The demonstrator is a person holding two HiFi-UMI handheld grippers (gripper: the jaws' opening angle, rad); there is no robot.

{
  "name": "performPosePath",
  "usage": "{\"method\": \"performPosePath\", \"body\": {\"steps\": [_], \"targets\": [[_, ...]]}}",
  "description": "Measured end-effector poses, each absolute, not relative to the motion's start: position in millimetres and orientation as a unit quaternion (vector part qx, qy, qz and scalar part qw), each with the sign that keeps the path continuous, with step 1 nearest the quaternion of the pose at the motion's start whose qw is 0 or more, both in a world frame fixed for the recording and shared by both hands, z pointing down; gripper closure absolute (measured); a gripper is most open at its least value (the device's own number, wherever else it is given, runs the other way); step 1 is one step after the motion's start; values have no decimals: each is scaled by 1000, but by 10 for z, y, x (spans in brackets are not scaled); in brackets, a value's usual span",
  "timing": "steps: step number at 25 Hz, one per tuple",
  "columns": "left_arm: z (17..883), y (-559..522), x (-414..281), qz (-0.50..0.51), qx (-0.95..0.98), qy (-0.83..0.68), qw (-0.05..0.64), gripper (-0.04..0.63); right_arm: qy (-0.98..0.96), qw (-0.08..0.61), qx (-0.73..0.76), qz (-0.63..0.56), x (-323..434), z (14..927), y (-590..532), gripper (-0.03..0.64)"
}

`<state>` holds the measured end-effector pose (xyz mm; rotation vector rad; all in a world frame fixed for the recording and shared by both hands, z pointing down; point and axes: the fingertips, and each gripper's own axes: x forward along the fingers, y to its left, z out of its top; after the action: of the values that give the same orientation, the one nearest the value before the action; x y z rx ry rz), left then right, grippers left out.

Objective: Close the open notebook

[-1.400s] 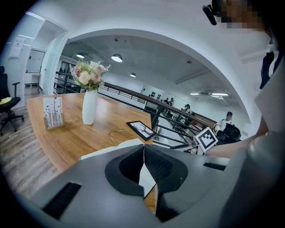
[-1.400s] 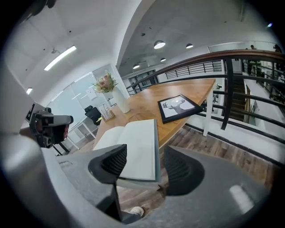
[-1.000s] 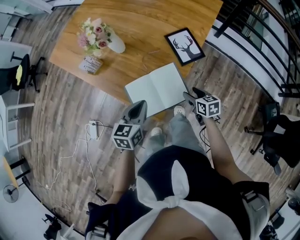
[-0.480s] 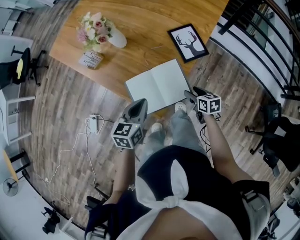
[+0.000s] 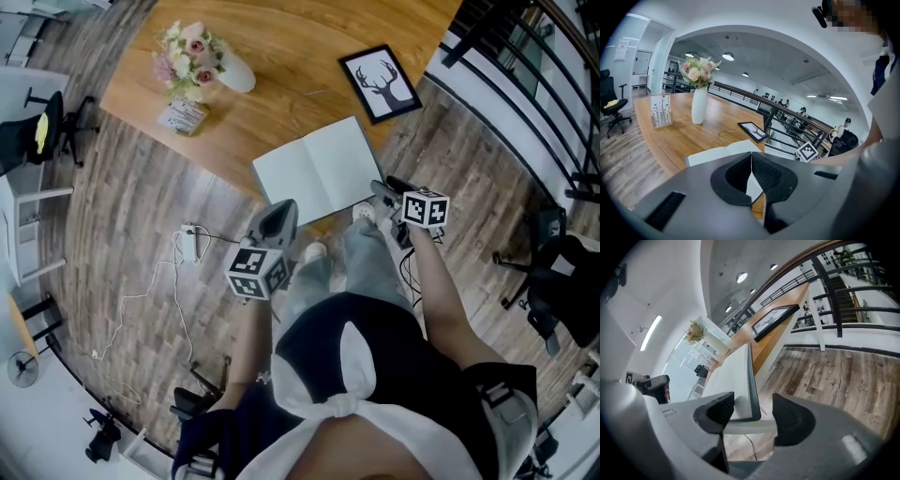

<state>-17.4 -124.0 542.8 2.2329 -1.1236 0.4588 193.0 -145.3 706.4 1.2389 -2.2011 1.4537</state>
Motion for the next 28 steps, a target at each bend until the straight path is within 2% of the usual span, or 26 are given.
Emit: {"method": "performPosePath", "body": {"steps": [3, 7, 21, 28], "targets": [[5445, -1236, -170, 175, 839, -421, 298, 575, -748, 106, 422, 502, 1930, 7054, -1460, 374], [5470, -1246, -165, 176, 839, -419, 300, 575, -753, 95, 406, 508, 1863, 7040, -1460, 430], [5453, -1189, -191, 173, 840, -419, 298, 575, -777, 134, 411, 457, 1861, 6866, -1429, 527], [5392, -1181, -240, 164, 843, -421, 292, 575, -782, 152, 421, 434, 1837, 6758, -1418, 552]]}}
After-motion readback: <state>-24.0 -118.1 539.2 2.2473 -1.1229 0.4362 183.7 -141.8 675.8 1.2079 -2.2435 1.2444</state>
